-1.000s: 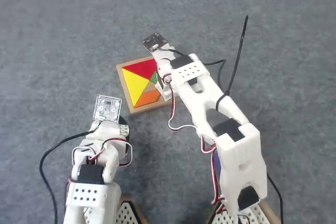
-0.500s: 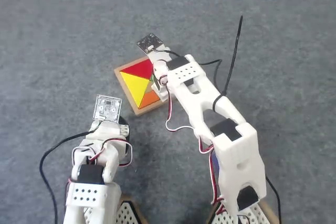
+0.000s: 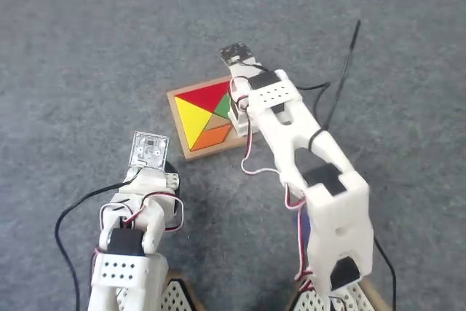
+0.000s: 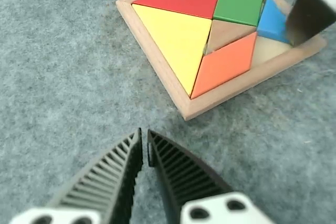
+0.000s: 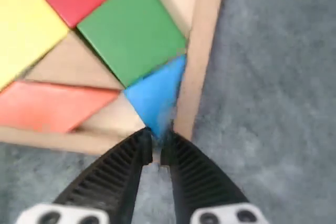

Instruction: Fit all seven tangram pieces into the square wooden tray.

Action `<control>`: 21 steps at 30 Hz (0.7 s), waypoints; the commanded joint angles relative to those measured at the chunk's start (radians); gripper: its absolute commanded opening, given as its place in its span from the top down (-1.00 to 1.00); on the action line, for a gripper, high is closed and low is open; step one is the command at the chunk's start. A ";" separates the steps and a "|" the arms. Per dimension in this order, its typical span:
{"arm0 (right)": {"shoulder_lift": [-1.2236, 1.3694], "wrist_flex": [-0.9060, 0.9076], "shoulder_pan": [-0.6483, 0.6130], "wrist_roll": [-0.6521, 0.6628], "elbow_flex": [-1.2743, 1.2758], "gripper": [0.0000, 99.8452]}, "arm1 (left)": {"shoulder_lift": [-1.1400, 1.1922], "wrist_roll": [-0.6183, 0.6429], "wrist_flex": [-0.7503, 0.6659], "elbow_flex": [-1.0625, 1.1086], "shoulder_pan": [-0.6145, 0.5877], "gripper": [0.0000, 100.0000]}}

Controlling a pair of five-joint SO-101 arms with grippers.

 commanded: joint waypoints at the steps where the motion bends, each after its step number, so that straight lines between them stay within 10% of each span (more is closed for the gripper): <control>1: -0.254 -0.085 -0.019 -0.014 0.132 0.98 | -0.014 0.008 0.008 -0.008 -0.005 0.97; 10: -0.654 -0.440 -0.039 0.000 0.624 0.76 | -0.014 0.008 0.008 -0.008 -0.005 0.97; 21: -0.134 -0.223 -0.047 0.094 0.161 0.51 | -0.014 0.008 0.008 -0.008 -0.005 0.97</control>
